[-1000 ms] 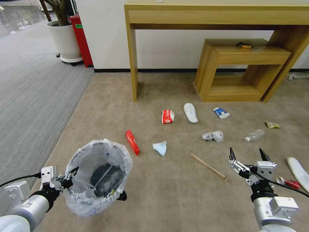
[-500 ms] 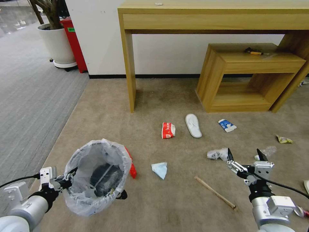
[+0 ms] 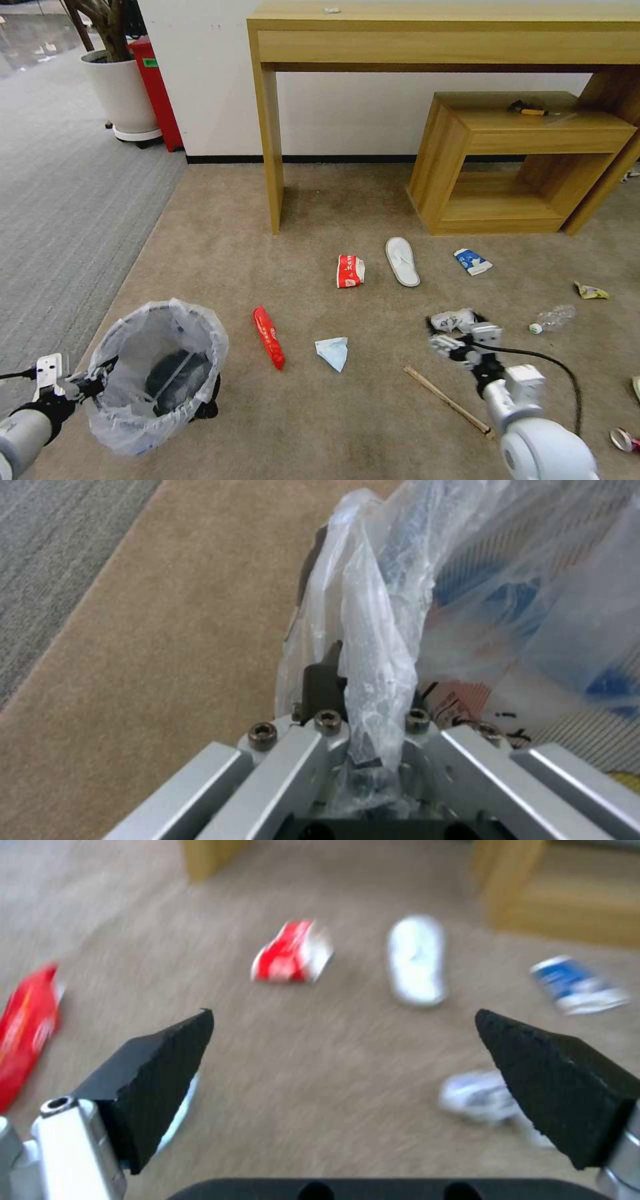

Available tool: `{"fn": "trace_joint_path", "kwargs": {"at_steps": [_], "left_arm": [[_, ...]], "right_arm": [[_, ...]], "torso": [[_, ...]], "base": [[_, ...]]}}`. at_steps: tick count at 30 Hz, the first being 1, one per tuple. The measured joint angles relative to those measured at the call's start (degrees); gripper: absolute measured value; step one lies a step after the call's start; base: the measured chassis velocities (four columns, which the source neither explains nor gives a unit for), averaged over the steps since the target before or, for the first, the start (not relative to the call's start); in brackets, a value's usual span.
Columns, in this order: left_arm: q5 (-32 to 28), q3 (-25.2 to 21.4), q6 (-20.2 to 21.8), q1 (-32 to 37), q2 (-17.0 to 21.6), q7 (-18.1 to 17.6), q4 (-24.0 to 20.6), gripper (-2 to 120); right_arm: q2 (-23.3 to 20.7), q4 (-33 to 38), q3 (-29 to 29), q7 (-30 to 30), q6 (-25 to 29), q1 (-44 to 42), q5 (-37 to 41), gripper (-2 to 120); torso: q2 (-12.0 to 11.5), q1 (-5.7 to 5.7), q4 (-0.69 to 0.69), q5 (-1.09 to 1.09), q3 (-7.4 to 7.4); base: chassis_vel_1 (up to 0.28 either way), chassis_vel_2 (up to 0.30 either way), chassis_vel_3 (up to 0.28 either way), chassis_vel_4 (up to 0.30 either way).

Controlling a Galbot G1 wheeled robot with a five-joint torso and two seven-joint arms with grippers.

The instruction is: Pick up the trash bin and place the garbage on the floor into it.

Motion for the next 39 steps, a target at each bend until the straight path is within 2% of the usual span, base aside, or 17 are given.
{"fn": "trace_joint_path", "kwargs": {"at_steps": [1,4,5,7,8,10,12,19,29,30,31,34,35,37,38,39], "left_arm": [[0.00,0.00,0.00,0.00,0.00,0.00,0.00,0],[-0.04,0.48,0.43,-0.02,-0.78,-1.00,-1.42,0],[-0.04,0.48,0.43,-0.02,-0.78,-1.00,-1.42,0],[0.09,0.80,0.43,-0.09,-1.04,-1.58,-1.62,0],[0.20,1.00,0.44,-0.10,-1.13,-1.90,-1.63,0],[0.35,1.05,0.46,-0.10,-1.16,-2.03,-1.62,0],[0.62,1.04,0.47,0.03,-1.17,-2.29,-1.64,0],[0.66,0.66,0.53,0.54,-1.64,-3.11,-3.26,0],[0.66,0.67,0.53,0.59,-1.75,-3.31,-3.94,0],[0.63,0.67,0.53,0.54,-1.75,-3.40,-3.88,0],[0.63,0.67,0.53,0.54,-1.75,-3.40,-3.88,0],[0.47,0.66,0.53,0.56,-1.61,-3.64,-4.14,0],[0.47,0.66,0.53,0.56,-1.61,-3.64,-4.14,0],[0.21,0.67,0.53,0.55,-1.56,-4.05,-4.54,0],[0.21,0.67,0.53,0.55,-1.56,-4.05,-4.54,0],[0.11,0.69,0.53,0.53,-1.54,-4.19,-4.62,0]], "right_arm": [[0.00,0.00,0.00,0.00,0.00,0.00,0.00,100],[-2.45,-9.25,-9.19,-0.72,-0.88,7.79,3.29,100],[-2.45,-9.25,-9.19,-0.72,-0.88,7.79,3.29,100],[-2.25,-13.83,-13.90,-0.75,-1.39,12.12,5.20,100],[-1.49,-17.26,-17.04,-1.13,-1.77,15.52,6.13,100],[-0.95,-19.10,-18.49,-1.26,-1.87,17.23,6.42,100],[1.80,-26.14,-23.78,-2.04,-1.95,23.60,6.95,100],[4.97,-34.33,-29.86,-1.53,-5.24,30.65,7.87,100],[7.13,-39.05,-31.77,0.52,-9.36,33.57,8.08,100],[8.17,-41.64,-31.81,0.06,-9.21,34.56,7.94,96],[8.17,-41.64,-31.81,0.06,-9.21,34.56,7.94,96],[8.83,-43.40,-31.70,-0.30,-8.86,35.24,7.71,82],[8.83,-43.40,-31.70,-0.30,-8.86,35.24,7.71,82],[9.17,-44.25,-31.46,-0.36,-8.47,35.48,7.61,71],[9.17,-44.25,-31.46,-0.36,-8.47,35.48,7.61,71],[9.36,-44.66,-31.33,-0.34,-8.39,35.58,7.61,66]], "torso": [[0.00,0.00,0.00,0.00,0.00],[0.00,0.00,0.00,0.00,0.00],[0.00,0.00,0.00,0.00,0.00],[0.00,0.00,0.00,0.00,0.00],[0.00,0.01,0.01,0.00,0.00],[0.00,0.01,0.01,-0.01,0.00],[0.00,0.01,0.02,0.01,0.01],[0.00,0.01,0.01,0.00,0.00],[-0.01,0.01,0.00,0.00,0.00],[0.00,0.01,0.01,-0.01,0.00],[0.00,0.01,0.01,-0.01,0.00],[0.00,0.01,0.01,0.00,0.00],[0.00,0.01,0.01,0.00,0.00],[0.00,0.01,0.00,0.00,0.00],[0.00,0.01,0.00,0.00,0.00],[0.00,0.01,0.00,0.00,0.00]], "base": [[0.000,0.000,0.000,0.000],[0.000,0.000,0.000,0.000],[0.000,0.000,0.000,0.000],[0.000,0.000,0.000,0.000],[0.000,0.000,0.000,0.000],[0.000,0.000,0.000,0.000],[0.000,0.000,0.000,0.000],[0.000,0.000,0.000,0.000],[0.000,0.000,0.000,0.000],[0.000,0.000,0.000,0.000],[0.000,0.000,0.000,0.000],[0.000,0.000,0.000,0.000],[0.000,0.000,0.000,0.000],[0.000,0.000,0.000,0.000],[0.000,0.000,0.000,0.000],[0.000,0.000,0.000,0.000]]}}
